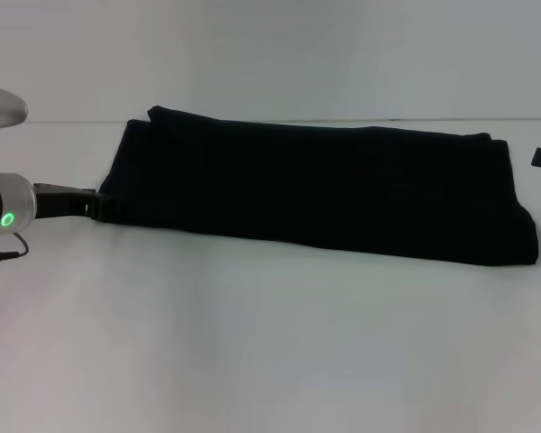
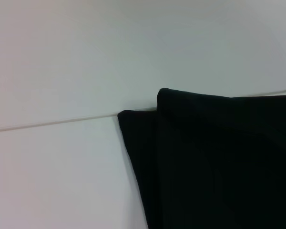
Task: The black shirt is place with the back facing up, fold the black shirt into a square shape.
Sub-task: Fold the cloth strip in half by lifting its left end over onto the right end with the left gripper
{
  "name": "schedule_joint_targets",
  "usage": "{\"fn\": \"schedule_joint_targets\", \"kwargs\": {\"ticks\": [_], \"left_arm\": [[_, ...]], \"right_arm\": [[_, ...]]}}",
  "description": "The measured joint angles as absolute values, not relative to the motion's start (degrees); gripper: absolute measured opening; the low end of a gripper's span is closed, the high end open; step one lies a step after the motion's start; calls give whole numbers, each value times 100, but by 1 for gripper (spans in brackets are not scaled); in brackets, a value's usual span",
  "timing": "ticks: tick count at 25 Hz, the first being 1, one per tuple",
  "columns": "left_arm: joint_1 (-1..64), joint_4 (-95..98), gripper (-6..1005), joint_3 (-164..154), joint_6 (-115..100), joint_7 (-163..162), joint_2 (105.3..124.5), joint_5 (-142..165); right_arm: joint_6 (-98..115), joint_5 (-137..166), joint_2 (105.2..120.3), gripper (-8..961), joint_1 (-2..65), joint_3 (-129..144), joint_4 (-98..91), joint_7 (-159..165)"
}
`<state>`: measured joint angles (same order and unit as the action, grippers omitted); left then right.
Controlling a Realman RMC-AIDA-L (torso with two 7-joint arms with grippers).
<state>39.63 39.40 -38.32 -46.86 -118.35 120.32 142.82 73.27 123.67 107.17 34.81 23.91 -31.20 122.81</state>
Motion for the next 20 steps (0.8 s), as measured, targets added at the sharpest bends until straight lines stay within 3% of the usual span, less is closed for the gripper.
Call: {"fn": "schedule_joint_targets", "kwargs": {"ticks": [9,20], "left_arm": [[3966,3937,418,-3848,-4636,-11800,12036,14387],[3985,3915,206,-3850,-4572,-11831,12050,14554]], "right_arm": [[7321,12366,10722,704,3480,2391,-3120,12281],[7321,12366,10721,699,3474,2390,-3125,12279]]}}
